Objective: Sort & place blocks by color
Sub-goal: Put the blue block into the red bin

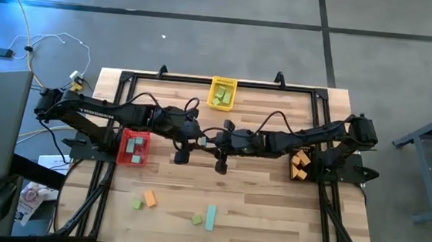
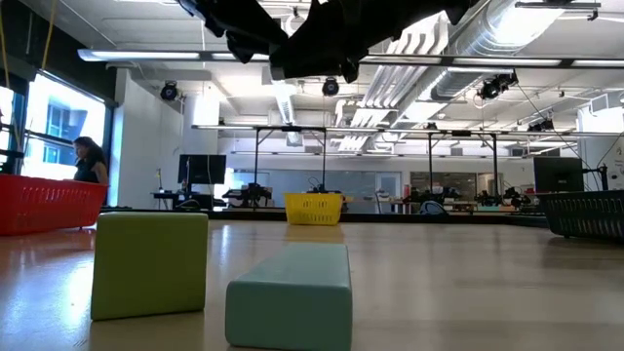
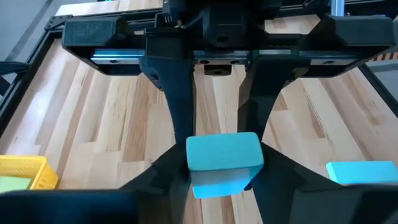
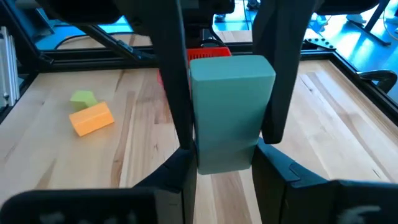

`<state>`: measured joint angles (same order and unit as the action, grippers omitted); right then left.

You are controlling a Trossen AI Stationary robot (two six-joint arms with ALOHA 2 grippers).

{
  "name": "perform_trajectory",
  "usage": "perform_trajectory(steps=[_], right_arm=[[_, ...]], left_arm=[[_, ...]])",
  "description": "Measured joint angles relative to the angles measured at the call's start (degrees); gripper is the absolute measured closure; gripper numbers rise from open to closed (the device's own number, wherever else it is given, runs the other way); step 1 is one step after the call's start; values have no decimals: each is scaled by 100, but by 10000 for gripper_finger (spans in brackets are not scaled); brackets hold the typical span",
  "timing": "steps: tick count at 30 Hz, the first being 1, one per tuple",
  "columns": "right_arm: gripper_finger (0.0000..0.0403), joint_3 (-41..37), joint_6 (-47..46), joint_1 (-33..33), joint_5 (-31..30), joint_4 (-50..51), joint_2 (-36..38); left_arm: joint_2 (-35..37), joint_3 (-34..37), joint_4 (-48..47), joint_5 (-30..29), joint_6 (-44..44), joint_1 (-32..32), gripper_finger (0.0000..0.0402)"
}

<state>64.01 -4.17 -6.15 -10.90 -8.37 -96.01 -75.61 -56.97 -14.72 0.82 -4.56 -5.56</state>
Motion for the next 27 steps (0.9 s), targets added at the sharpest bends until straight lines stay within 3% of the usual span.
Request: perform_trajectory(steps=[3,11,17,22,27], right_arm=[[304,0,-3,0,3,15,-2],[249,0,-12,0,63,48,-11],[231,7,-56,0,52,51,-7],[230,7,-55,0,48,182,-7],[230,7,-43,0,46,230,-7]], left_arm=[[0,0,-28,15,21,-4,299],[0,-4,-354,18,-17,7,299],[142,-4,-1011,-178,133,36,297],[431,-2,-1910,-386,694,81,298],[736,0,-2924,-699,1851,144,295]])
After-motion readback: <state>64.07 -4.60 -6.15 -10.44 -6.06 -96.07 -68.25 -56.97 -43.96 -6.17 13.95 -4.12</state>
